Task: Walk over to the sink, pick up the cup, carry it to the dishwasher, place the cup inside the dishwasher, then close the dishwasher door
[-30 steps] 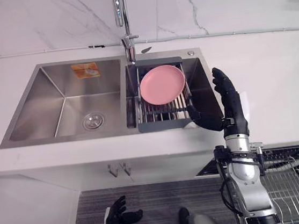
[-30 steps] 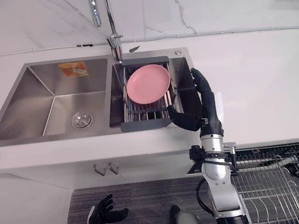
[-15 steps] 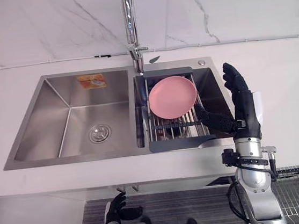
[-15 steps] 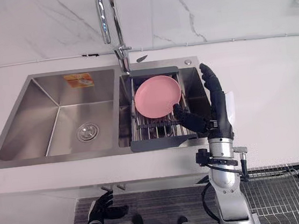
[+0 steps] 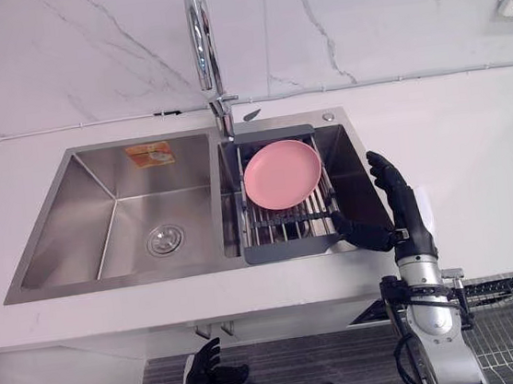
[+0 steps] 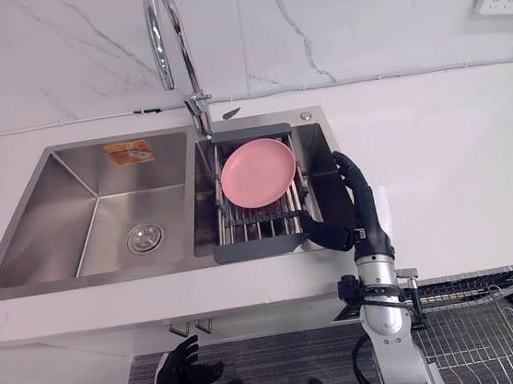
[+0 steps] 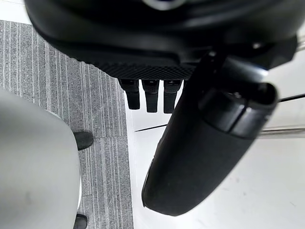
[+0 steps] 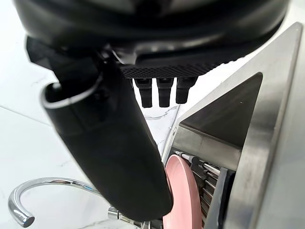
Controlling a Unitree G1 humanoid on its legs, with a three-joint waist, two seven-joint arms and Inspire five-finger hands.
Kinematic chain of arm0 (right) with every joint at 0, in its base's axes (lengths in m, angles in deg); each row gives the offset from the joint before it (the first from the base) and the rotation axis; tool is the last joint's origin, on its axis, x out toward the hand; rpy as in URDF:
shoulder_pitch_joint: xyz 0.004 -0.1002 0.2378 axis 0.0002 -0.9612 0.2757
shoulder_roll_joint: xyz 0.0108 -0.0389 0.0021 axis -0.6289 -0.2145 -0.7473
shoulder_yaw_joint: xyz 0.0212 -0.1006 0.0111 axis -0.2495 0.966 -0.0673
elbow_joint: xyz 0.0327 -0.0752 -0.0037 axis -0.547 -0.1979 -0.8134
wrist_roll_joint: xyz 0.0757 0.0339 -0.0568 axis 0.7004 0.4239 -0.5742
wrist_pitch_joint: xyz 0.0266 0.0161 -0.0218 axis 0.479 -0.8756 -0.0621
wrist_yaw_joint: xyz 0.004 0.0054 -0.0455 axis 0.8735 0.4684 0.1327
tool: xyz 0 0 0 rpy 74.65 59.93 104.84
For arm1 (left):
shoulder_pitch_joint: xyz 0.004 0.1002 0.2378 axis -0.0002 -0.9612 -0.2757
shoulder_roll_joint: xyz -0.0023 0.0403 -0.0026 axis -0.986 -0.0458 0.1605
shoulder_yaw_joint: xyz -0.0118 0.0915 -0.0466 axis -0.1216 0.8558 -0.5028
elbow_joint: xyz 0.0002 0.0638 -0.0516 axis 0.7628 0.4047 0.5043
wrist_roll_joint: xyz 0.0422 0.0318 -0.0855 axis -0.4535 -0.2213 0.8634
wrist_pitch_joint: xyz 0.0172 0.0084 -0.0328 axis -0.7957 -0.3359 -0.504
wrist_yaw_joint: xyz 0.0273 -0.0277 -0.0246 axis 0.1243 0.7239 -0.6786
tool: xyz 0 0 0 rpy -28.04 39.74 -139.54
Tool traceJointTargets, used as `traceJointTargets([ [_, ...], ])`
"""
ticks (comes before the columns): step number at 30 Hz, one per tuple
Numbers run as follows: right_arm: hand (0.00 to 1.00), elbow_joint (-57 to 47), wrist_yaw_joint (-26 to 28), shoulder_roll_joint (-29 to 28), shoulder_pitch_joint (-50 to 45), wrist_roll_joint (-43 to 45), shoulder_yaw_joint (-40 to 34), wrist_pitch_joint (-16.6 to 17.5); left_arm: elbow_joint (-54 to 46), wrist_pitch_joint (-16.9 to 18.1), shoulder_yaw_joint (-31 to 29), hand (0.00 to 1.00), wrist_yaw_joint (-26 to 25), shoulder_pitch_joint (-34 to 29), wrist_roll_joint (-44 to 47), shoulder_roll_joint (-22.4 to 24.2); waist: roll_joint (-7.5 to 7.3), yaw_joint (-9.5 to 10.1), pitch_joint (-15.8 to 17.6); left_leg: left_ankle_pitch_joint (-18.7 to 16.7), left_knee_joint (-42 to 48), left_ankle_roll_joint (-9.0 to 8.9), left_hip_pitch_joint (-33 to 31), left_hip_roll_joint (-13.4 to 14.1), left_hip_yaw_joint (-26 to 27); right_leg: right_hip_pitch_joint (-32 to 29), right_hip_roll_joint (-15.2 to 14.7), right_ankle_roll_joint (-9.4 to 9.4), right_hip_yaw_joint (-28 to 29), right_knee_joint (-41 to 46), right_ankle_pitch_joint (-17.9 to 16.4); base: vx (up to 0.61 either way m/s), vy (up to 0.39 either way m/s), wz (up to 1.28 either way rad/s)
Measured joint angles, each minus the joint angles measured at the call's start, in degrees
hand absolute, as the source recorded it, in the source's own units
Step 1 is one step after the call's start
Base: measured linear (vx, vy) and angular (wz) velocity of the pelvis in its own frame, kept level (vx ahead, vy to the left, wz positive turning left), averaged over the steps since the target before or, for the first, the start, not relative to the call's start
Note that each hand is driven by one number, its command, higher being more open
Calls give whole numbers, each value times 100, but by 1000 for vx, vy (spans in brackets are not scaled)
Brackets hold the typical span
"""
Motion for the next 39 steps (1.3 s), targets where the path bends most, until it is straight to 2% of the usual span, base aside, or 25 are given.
traceJointTargets([
  [10, 90, 417, -516, -299, 3, -898, -241, -393, -37, -8, 9, 90, -36, -54, 1, 7, -43, 41, -65, 97, -359, -6, 290, 0, -19, 169, -19, 21, -98, -7, 4, 11, -3, 2],
  [18, 90, 415, -686, -276, 52, -1220, -360, -429, -87, -7, 7, 90, -57, -95, 0, -1, -72, 59, -109, 108, -366, -11, 287, 4, -48, 184, -43, 26, -134, -10, 3, -4, -3, 1],
  [31, 90, 429, -678, 465, 596, -1482, -357, -434, -111, 4, 1, 90, -109, -147, 2, 7, -65, 54, -182, 254, -471, -11, 203, -22, -198, 123, -61, 41, -262, 2, -8, -44, -17, 6],
  [39, 90, 990, -605, 830, 1170, -1647, -96, -427, -184, 10, 0, 90, -102, -174, 3, 5, -74, 72, -176, 315, -497, 18, 127, -65, -340, 124, -89, 47, -416, -1, -5, -22, -13, 10],
])
